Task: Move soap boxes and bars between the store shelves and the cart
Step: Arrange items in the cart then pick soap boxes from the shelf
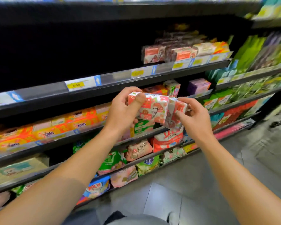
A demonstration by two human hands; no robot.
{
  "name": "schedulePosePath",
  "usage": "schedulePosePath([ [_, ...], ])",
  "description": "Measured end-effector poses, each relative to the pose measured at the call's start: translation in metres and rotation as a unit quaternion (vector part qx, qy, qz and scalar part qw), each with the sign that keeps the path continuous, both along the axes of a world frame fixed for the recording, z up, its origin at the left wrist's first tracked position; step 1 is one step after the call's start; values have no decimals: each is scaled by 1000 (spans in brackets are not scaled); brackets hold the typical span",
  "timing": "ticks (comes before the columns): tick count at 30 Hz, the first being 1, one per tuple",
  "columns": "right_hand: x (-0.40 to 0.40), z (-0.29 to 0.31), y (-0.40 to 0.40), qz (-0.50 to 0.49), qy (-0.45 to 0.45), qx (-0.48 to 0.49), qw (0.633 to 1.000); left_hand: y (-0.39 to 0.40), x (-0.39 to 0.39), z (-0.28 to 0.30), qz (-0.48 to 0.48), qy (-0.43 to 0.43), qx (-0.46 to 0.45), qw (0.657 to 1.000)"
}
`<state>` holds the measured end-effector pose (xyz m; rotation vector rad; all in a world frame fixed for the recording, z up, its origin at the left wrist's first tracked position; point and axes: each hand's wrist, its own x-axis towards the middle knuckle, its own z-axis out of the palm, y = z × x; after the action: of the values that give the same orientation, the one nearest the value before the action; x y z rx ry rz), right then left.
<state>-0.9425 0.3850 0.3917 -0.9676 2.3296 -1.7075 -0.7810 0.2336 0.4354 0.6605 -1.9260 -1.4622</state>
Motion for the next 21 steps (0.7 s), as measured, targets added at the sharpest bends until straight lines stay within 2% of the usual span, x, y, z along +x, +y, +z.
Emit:
schedulePosePath([
  [7,-76,25,1,70,27,-8,997,14,-65,14,96,32,25,995],
  [13,-121,39,-3,129,29,-37,991,20,-104,26,157,53,-10,986],
  [17,-139,40,-5,174,26,-30,984,10,-124,36,202,31,-105,973],
  [21,-151,36,-8,193,21,-23,981,-2,-139,53,246,-15,-264,933],
])
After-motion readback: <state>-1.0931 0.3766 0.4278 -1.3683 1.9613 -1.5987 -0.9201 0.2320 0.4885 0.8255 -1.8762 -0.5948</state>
